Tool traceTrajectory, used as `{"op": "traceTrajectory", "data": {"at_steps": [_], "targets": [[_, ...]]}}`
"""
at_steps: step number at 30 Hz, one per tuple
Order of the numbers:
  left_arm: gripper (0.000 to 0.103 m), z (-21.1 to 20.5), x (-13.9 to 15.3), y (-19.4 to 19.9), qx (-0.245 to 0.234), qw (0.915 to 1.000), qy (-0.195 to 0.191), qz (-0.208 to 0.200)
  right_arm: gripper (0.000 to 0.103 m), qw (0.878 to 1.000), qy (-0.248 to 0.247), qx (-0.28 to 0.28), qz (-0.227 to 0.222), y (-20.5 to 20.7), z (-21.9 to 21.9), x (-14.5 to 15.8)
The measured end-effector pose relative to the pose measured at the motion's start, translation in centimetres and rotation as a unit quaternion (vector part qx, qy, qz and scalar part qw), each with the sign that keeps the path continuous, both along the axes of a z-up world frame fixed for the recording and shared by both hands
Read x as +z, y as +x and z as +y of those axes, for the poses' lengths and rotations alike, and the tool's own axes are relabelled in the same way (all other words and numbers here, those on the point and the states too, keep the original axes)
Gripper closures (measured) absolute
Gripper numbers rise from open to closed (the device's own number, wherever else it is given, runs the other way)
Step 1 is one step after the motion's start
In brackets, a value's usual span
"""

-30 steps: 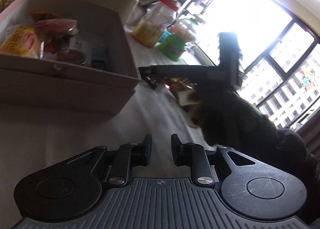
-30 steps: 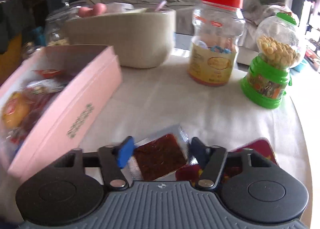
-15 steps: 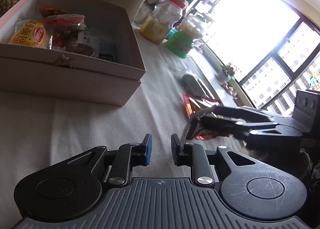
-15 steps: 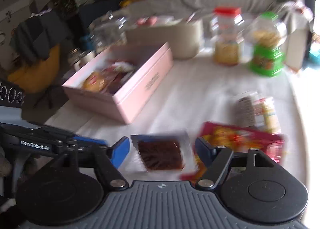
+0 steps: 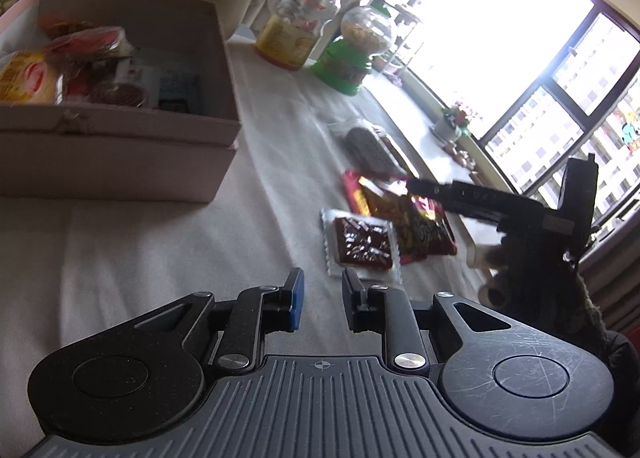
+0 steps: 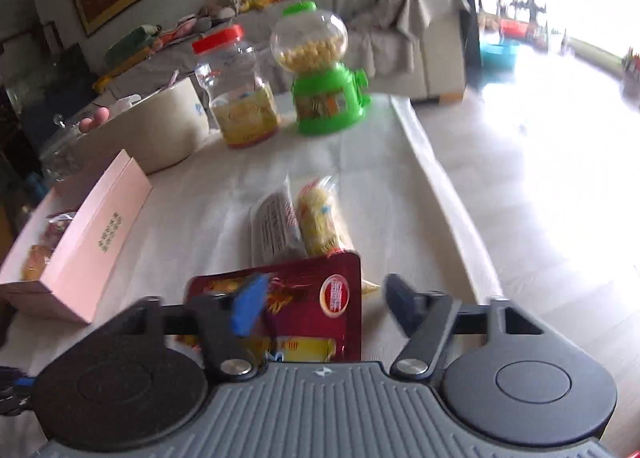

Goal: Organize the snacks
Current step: 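Grasp the brown jerky packet with the left gripper while the right gripper holds the red bag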

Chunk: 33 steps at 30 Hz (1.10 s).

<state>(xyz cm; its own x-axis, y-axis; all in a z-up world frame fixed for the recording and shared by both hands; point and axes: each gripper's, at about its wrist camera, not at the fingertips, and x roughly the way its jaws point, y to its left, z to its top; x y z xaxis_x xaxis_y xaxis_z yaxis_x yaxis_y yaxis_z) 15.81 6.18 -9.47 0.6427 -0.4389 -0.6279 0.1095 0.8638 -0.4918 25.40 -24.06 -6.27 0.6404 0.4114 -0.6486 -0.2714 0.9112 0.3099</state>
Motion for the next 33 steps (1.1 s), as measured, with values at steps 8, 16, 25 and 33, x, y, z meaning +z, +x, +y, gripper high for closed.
{"op": "traceTrajectory", "data": {"at_steps": [8,16,25,33], "targets": [[0.079,-3.7,0.7,5.6,-0.049,0.9971,0.032,-0.049,0.065,0.997,0.043,0.056,0.027,-6.0,-0.8,0.0],[0.079,-5.3,-1.3,6.8,-0.074,0.9965,0.039,-0.006,0.049,0.997,-0.038,0.037,-0.047,-11.4,-0.8,0.7],[0.079,-2.9,-0.6,0.7,-0.085,0.9953,0.044,0.010,0.029,0.998,-0.031,-0.012,-0.049,-10.9,-2.0,-0.6],[0.079,0.8,1.1,-4.5,-0.009,0.9994,0.030,0.016,0.024,0.998,-0.037,-0.011,-0.051,-11.0,-1.7,-0.8]]}}
